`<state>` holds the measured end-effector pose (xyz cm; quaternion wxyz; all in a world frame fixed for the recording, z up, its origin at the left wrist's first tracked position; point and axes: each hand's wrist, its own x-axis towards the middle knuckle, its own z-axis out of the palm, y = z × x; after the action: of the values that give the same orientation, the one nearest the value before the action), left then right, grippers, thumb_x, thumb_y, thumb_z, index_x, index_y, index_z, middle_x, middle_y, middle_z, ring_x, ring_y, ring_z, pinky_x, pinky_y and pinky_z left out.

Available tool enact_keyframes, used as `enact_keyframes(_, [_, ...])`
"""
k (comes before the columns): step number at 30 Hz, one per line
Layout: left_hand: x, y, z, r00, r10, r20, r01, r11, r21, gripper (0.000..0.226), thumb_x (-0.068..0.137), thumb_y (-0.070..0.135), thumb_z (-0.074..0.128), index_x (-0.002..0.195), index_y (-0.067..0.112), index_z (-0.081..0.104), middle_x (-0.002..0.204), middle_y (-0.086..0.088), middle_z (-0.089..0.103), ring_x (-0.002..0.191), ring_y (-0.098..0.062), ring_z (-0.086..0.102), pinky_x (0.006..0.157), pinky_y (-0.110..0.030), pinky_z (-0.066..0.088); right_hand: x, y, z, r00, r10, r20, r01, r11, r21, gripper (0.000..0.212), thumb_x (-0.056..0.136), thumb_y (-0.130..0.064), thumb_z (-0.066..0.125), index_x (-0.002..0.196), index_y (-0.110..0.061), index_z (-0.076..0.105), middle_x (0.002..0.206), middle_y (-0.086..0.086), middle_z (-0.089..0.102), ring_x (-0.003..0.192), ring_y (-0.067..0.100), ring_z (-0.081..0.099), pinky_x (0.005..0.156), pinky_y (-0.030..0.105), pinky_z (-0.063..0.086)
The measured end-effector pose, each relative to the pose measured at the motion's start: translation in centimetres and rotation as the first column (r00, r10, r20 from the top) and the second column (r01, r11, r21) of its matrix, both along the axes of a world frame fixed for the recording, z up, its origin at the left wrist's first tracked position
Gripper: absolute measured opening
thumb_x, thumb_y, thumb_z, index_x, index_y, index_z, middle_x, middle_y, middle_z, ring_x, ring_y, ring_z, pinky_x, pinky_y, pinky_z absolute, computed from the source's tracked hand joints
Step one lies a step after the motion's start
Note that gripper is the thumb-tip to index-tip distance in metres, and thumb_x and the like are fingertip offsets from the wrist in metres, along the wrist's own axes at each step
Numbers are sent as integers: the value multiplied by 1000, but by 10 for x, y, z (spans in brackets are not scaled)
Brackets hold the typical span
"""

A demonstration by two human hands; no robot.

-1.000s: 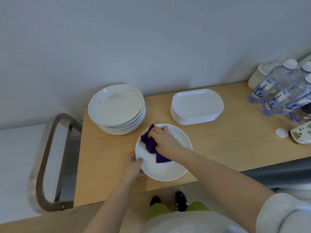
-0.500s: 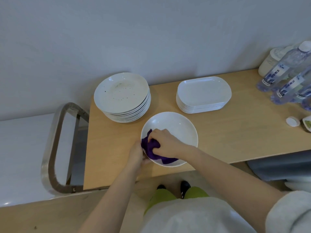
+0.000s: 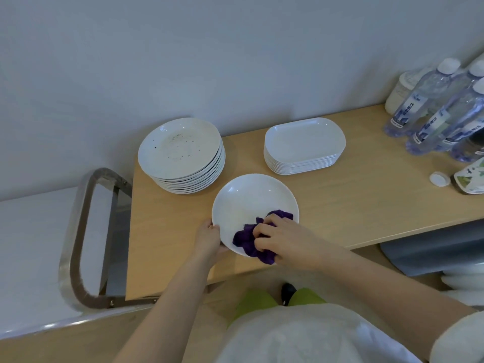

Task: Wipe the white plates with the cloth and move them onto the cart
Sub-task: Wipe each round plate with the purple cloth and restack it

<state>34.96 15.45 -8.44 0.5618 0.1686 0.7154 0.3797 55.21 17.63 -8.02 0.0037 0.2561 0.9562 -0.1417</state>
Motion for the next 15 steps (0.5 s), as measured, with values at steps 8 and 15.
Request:
enact_keyframes(8, [0,2,-3,997,-1,-74,-2,999,-50,27,99,8,41,124,14,48,88,2,57,76,-19,62,44,-28,52,27,27,-4,976,-216,-13,216,973,84,21,84,-9,57,103,-19,62,126,-4,54,111,31,43,88,41,45])
enact_keyframes(15, [6,-9,-5,976,-124,-178,101,985,-137,36,101,25,40,133,8,43,102,-5,58,75,-28,69,54,-33,55,7,54,8,578,-761,-295,659,649,-381,28,74,-4,59,99,-18,57,105,-8,53,94,19,48,72,19,38])
